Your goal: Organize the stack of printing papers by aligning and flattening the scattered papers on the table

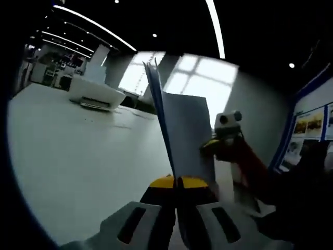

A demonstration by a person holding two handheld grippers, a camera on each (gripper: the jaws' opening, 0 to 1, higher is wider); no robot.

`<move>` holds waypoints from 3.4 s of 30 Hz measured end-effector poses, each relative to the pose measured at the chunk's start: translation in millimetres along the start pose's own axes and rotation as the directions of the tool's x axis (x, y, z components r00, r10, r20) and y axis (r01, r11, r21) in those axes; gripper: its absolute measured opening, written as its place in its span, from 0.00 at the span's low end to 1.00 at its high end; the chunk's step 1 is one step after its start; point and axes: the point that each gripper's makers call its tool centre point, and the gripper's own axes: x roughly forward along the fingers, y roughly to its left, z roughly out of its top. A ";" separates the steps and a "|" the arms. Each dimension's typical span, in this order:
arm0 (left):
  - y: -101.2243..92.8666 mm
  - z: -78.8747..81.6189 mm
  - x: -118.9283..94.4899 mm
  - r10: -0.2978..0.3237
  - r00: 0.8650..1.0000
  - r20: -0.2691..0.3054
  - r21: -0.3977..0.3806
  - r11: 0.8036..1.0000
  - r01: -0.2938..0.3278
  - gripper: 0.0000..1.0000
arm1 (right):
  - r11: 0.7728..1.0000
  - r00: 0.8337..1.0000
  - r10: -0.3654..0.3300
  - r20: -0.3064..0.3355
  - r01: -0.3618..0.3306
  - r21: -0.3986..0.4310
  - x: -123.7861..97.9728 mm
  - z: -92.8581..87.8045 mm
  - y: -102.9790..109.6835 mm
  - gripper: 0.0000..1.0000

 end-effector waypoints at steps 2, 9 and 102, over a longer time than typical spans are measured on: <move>1.8 -0.9 1.5 0.005 1.000 -0.005 0.004 1.000 -0.005 0.06 | 1.000 1.000 -0.009 -0.001 0.009 -0.001 0.9 -1.6 -2.0 0.00; 12.7 -8.2 9.5 0.032 0.999 -0.031 0.018 0.999 -0.032 0.06 | 0.998 0.998 -0.055 -0.007 0.055 -0.007 5.2 -10.1 -16.6 0.00; 78.3 -68.6 34.9 0.209 0.946 -0.249 0.231 0.961 -0.152 0.06 | 0.854 0.878 -0.470 -0.090 0.427 -0.299 3.7 -56.5 -98.0 0.16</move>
